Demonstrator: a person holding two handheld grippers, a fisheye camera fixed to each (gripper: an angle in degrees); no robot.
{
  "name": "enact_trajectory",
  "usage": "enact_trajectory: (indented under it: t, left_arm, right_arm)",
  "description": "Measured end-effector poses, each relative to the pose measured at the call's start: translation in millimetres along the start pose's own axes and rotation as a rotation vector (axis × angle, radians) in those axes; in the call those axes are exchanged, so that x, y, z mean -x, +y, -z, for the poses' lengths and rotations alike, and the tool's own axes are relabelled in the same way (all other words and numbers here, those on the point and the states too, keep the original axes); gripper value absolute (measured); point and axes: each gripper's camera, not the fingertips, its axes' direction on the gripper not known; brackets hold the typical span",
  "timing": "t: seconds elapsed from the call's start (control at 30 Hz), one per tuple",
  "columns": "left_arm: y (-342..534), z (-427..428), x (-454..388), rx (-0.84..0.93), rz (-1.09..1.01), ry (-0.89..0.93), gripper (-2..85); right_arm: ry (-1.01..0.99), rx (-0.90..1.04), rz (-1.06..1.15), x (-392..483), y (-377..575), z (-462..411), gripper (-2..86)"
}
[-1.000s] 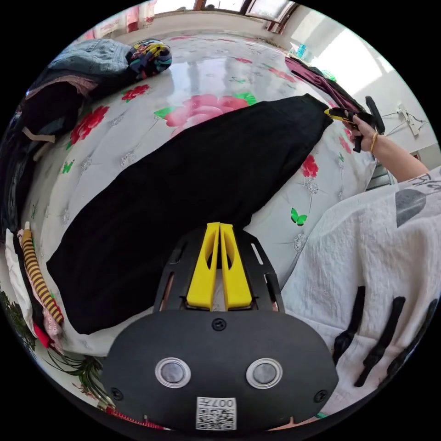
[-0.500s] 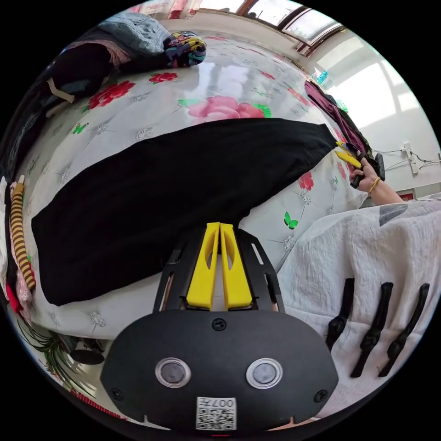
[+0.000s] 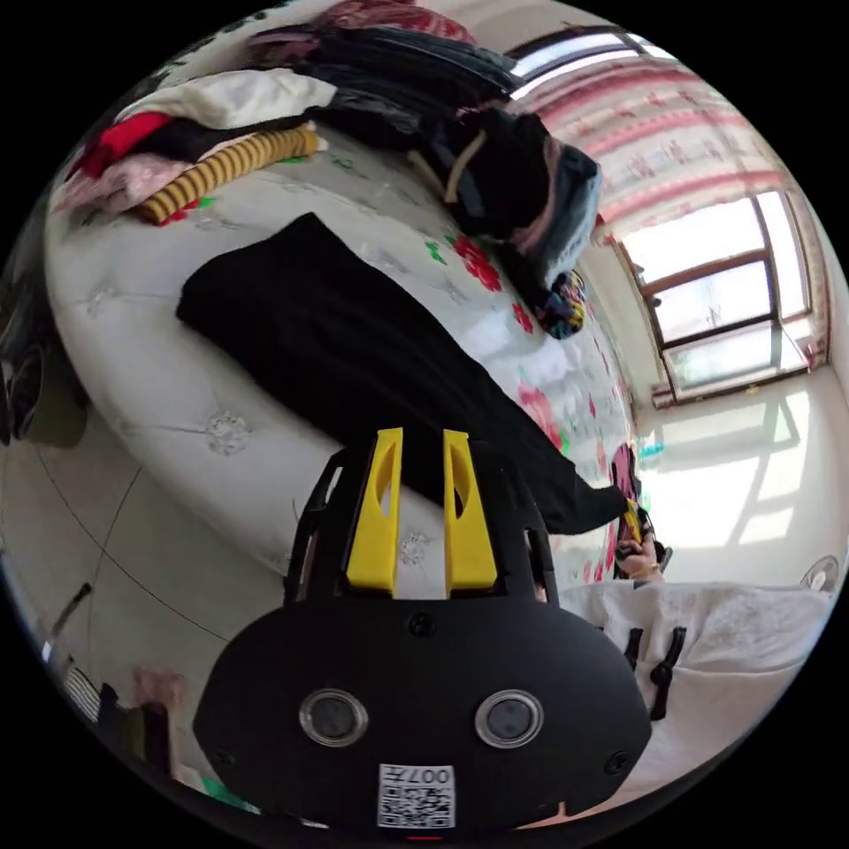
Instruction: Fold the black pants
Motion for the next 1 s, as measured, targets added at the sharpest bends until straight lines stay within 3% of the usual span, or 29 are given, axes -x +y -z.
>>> enact_trajectory:
  t: [0.13, 0.3, 0.43, 0.57, 0.7, 0.87, 1.0]
  left_arm:
    - [-15, 32, 52, -0.146, 0.235, 0.021, 9.3]
    - [-35, 45, 80, -0.207, 0.316, -0.039, 11.4]
    - [-45, 49, 101, -0.265, 0.397, 0.018, 11.8]
    - [-49, 54, 109, -0.294, 0.426, 0.059, 10.7]
    - [-47, 61, 109, -0.31, 0.429, 0.129, 5.4]
    - [-63, 88, 17, -0.281, 0.032, 0.25, 4.8]
    - [-54, 86, -139, -0.09, -0.548, 0.332, 5.3]
  right_arm:
    - [-0.128, 0.206, 0.532, 162, 57, -50, 1.8]
    - [-0.202, 0.564, 0.897, 265, 194, -140, 5.1]
    - [-0.197, 0.851, 0.939, 274, 271, -188, 6.1]
    - [-0.139, 0.887, 0.928, 262, 276, -189, 6.3]
    - [-0.083, 0.867, 0.724, 220, 251, -181, 6.3]
    - [0.064, 0.635, 0.626, 184, 224, -143, 6.5]
    - [0.097, 0.51, 0.484, 153, 197, -120, 6.8]
